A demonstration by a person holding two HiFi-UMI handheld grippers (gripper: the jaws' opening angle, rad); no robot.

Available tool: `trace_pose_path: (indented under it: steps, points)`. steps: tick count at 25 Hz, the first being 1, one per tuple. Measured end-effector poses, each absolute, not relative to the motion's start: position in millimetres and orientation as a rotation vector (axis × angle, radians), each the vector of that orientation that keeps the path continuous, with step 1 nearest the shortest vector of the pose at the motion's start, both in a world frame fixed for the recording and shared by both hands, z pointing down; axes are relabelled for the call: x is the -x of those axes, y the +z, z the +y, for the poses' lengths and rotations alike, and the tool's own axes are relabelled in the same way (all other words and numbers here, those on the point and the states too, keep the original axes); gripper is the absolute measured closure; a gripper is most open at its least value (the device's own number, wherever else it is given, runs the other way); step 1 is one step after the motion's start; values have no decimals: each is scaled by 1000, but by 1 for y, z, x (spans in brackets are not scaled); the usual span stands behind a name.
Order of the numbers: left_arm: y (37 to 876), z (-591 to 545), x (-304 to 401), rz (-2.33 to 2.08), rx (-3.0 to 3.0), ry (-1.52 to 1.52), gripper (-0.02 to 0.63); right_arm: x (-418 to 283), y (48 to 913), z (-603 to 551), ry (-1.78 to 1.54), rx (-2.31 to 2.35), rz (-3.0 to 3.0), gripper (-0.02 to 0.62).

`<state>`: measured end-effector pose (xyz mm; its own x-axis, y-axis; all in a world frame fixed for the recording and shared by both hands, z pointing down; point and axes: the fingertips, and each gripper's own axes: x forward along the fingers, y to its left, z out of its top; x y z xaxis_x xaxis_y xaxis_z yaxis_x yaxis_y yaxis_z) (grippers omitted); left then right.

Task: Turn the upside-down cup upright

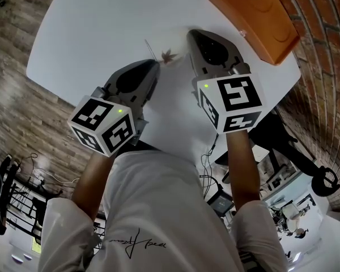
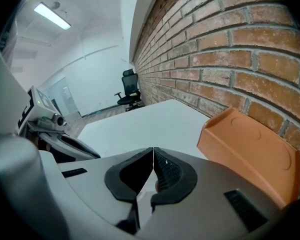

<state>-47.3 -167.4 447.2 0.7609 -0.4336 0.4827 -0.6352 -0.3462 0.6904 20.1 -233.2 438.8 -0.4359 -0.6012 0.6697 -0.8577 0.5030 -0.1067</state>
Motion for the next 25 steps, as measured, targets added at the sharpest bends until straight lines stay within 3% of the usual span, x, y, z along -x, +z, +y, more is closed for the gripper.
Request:
trace_pose_path:
  steps: [25]
  points:
    - [449,-169,39,-773,-1982,260,595,-25,453,-234,633,-1190,-2153,574]
